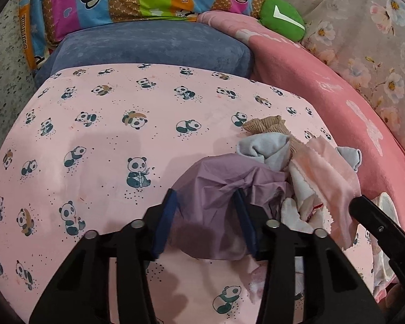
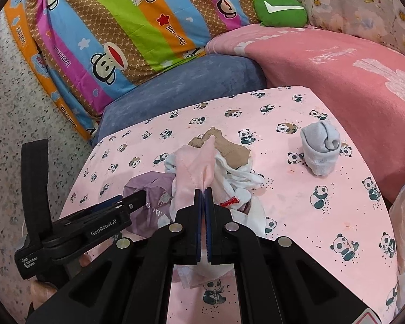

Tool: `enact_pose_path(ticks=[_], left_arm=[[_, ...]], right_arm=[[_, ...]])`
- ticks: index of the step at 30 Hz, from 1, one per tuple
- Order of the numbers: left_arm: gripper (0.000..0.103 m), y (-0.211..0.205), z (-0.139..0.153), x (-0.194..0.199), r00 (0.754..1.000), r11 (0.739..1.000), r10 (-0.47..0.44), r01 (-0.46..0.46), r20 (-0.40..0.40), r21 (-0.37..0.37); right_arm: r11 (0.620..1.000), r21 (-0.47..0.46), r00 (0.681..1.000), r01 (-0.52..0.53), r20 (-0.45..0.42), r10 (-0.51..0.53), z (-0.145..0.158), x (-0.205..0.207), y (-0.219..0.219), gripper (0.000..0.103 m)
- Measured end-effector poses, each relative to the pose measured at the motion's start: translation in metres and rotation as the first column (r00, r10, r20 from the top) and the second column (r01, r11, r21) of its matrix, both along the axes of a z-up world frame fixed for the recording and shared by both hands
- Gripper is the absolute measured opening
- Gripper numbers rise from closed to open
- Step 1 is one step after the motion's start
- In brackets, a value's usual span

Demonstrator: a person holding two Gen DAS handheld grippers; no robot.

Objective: Collect trash
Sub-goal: 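Grasp the purple bag with the left tool while the right tool grasps the pink cloth, then carry both items over the white bin and open both tools to drop them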

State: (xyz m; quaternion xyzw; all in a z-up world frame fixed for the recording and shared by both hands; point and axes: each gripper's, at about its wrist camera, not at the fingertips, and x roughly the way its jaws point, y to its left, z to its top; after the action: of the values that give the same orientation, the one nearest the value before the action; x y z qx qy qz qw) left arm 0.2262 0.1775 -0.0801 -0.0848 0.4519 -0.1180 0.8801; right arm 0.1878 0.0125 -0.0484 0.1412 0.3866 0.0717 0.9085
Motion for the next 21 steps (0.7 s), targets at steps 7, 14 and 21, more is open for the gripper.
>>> enact_pose_path(ticks=[7, 14, 21], left_arm=[[0.002, -0.006, 0.012, -0.013, 1.000, 1.000, -0.019, 0.020, 0.022, -0.023], [0.001, -0.018, 0.048, -0.030, 0.996, 0.999, -0.032, 0.035, 0.088, -0.027], [0.001, -0.041, 0.094, -0.049, 0.984, 0.998, -0.057, 0.062, 0.167, -0.024]], right_arm=[[1.000, 0.017, 1.000, 0.004, 0.027, -0.005, 0.012, -0.011, -0.011, 0.004], [0.999, 0.035, 0.995, 0.038, 0.087, -0.041, 0.039, -0.032, -0.031, 0.004], [0.995, 0.058, 0.987, 0.080, 0.137, -0.087, 0.064, -0.056, -0.061, 0.004]])
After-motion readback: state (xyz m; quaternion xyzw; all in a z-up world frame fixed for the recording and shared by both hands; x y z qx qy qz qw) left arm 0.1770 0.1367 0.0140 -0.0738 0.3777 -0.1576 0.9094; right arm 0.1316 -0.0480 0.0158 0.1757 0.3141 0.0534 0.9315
